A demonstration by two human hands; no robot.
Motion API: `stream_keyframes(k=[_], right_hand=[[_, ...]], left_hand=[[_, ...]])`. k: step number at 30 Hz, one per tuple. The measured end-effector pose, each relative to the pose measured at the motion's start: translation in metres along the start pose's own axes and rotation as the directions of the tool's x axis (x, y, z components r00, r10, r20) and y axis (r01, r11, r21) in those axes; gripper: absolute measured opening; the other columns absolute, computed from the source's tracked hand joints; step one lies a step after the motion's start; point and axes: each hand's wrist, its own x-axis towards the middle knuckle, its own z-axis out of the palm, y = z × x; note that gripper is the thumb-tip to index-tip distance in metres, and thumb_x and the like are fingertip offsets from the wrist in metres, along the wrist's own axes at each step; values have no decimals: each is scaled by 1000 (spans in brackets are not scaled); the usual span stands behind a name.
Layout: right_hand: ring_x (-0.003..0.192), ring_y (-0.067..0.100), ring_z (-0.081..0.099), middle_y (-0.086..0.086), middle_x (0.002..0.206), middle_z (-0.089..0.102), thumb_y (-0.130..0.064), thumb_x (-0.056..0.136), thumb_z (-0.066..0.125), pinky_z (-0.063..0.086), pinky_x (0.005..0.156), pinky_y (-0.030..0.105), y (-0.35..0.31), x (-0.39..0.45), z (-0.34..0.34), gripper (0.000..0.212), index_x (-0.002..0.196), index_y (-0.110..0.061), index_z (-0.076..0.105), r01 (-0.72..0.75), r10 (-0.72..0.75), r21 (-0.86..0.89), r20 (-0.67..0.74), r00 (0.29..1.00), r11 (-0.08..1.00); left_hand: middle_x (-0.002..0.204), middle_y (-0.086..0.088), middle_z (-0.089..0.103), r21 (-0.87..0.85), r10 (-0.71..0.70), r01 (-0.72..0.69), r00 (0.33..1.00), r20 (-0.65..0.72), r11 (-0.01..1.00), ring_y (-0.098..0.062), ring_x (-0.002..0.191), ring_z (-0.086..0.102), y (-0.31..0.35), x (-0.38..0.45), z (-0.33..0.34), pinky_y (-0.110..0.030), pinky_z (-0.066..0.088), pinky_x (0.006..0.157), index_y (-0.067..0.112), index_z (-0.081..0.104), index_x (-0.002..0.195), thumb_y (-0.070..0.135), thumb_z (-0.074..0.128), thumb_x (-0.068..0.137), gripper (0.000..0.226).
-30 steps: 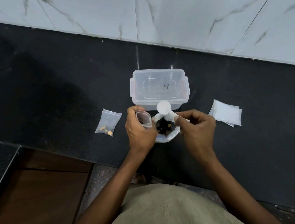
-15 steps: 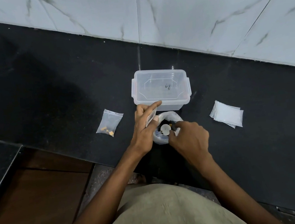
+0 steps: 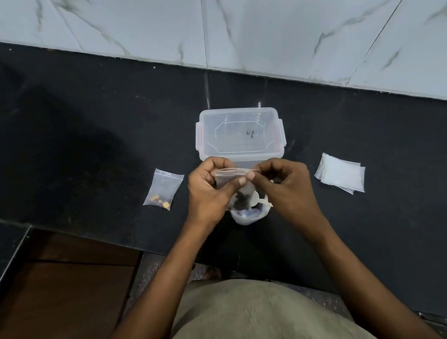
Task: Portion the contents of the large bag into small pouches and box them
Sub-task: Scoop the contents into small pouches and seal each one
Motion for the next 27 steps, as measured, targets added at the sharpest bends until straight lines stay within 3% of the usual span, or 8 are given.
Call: stream_keyframes(k=[3, 6, 10, 13, 17, 22, 25, 27], right_hand=[[63, 24, 66, 1, 73, 72, -13, 90, 77, 58, 64, 45, 2, 0, 0, 8, 82, -12, 74, -1, 2, 30, -24, 1000, 1000], [66, 32, 66, 1, 74, 70, -14, 91, 75, 58, 66, 49, 4, 1, 0, 9, 83, -11, 71, 21, -22, -11, -4, 1000, 1000], [65, 16, 60, -12, 72, 63, -11, 92, 72, 55, 64, 38, 1, 0, 1, 15, 81, -18, 65, 86, -85, -140, 17, 996, 986], [67, 13, 56, -15, 75, 59, -12, 91, 67, 46, 63, 26, 1, -1, 4, 13, 83, -19, 60, 185, -182, -275, 34, 983, 944], [69, 8, 56, -15, 78, 59, -18, 89, 66, 41, 63, 21, 0, -2, 4, 8, 83, -19, 60, 220, -222, -351, 35, 974, 910], [85, 6, 53, -15, 92, 62, -37, 84, 65, 41, 69, 16, -8, -3, -2, 14, 89, -24, 66, 327, -283, -504, 165, 945, 799], [80, 10, 53, -10, 84, 62, -24, 85, 70, 42, 73, 28, -8, 2, 2, 7, 83, -18, 66, 375, -303, -478, 225, 926, 794], [75, 12, 53, -8, 77, 60, -17, 84, 73, 35, 73, 30, -7, 7, 4, 12, 77, -16, 64, 367, -311, -501, 193, 930, 784]], left_hand=[[72, 4, 70, -53, 7, -8, 1000, -14, 999, -8, 67, 65, 0, -1, -5, -21, 52, 64, 4, 63, 82, 5, 74, 79, 12], [70, 1, 65, -116, -11, 6, 999, -42, 993, -6, 65, 59, -1, 0, -7, -19, 49, 63, -6, 63, 83, 6, 70, 78, 14], [67, 7, 62, -131, -26, 20, 999, -43, 991, -4, 63, 55, 0, 0, -5, -16, 45, 62, -1, 62, 77, 4, 67, 77, 8], [65, 9, 63, -111, -50, 43, 996, -67, 993, -3, 61, 54, 3, 0, 0, -16, 45, 61, 6, 63, 72, 4, 66, 74, 4], [64, 8, 65, -85, -67, 57, 991, -116, 995, -6, 63, 57, 1, 2, 1, -18, 48, 63, 19, 67, 61, -3, 67, 71, 25], [61, 5, 67, 2, -81, 82, 989, -123, 997, -9, 61, 62, 1, 6, -5, -21, 52, 62, 1, 67, 67, -23, 66, 72, 24], [65, -7, 71, 4, -74, 74, 996, -42, 997, -20, 65, 67, 5, 5, -5, -29, 55, 68, -10, 69, 73, -19, 68, 72, 9], [73, -13, 75, -36, -76, 76, 997, -2, 996, -26, 73, 71, 6, 6, -7, -36, 58, 77, -10, 73, 80, -10, 70, 76, 5]])
